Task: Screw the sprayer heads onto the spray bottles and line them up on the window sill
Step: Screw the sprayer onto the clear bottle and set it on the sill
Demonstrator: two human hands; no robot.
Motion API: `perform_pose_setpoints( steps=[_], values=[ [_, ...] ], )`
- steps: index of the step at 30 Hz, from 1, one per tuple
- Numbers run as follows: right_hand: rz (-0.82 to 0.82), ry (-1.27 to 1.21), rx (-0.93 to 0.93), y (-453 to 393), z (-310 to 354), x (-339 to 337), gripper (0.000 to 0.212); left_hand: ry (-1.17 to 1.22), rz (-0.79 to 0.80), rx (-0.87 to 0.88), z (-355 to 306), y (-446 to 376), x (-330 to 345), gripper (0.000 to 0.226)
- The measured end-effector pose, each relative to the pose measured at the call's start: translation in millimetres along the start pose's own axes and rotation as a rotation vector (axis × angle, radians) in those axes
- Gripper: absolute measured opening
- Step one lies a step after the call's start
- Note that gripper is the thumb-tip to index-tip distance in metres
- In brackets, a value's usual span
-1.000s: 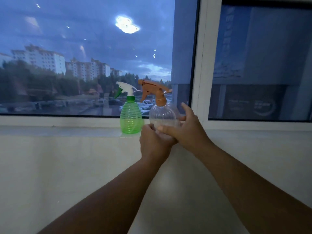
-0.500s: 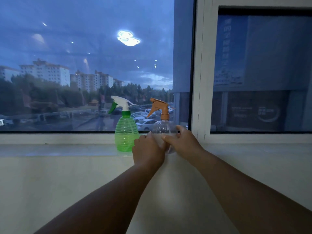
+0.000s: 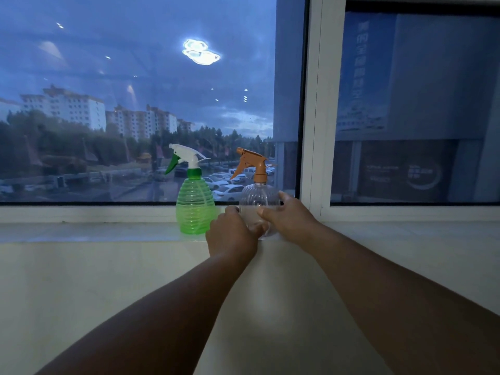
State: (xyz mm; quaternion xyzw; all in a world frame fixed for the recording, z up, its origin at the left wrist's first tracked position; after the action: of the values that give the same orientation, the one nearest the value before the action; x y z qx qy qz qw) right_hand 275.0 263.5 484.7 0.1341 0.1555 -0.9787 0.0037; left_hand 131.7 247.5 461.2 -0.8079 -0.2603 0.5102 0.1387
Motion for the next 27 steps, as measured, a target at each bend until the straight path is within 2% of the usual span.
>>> perform_pose_setpoints(
  steps=[5, 8, 11, 16, 22, 27],
  values=[
    [-0.128, 0.106, -0.042, 9.9, 0.0, -8.1, 0.095, -0.102, -0.135, 0.015, -1.5, 8.1, -11.3, 0.084],
    [-0.219, 0.106, -0.127, 20.0, 5.7, -17.1, 0.086, -0.044, -0.235, 0.068, -6.3, 17.6, -22.2, 0.087],
    [-0.245, 0.111, -0.21, 47.1, 8.6, -21.3, 0.074, 0.069, -0.291, 0.159, -15.2, 38.7, -33.0, 0.073],
    [-0.244, 0.124, -0.253, 98.0, -0.8, -29.0, 0.058, 0.147, -0.253, 0.239, -25.5, 80.3, -33.4, 0.049],
    [-0.274, 0.08, -0.17, 143.6, -41.8, -40.2, 0.056, 0.132, -0.147, 0.294, -30.3, 123.8, -6.1, 0.051],
    [-0.285, 0.035, -0.025, 191.5, -113.2, -45.9, 0.052, 0.163, 0.047, 0.277, -13.3, 177.7, 39.9, 0.052]
  ],
)
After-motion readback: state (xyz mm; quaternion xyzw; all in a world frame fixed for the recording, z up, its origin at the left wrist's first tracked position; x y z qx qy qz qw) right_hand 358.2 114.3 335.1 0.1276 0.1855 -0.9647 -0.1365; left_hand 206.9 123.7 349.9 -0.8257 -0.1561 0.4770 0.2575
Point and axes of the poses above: each hand's wrist, its own y-axis away from the middle knuckle, its own x-axis out of the palm, z = x × y, the point moved 6 cm from there along -y, towards the middle knuckle, and after that the axes turned 14 degrees about -y, right-handed, at the moved point
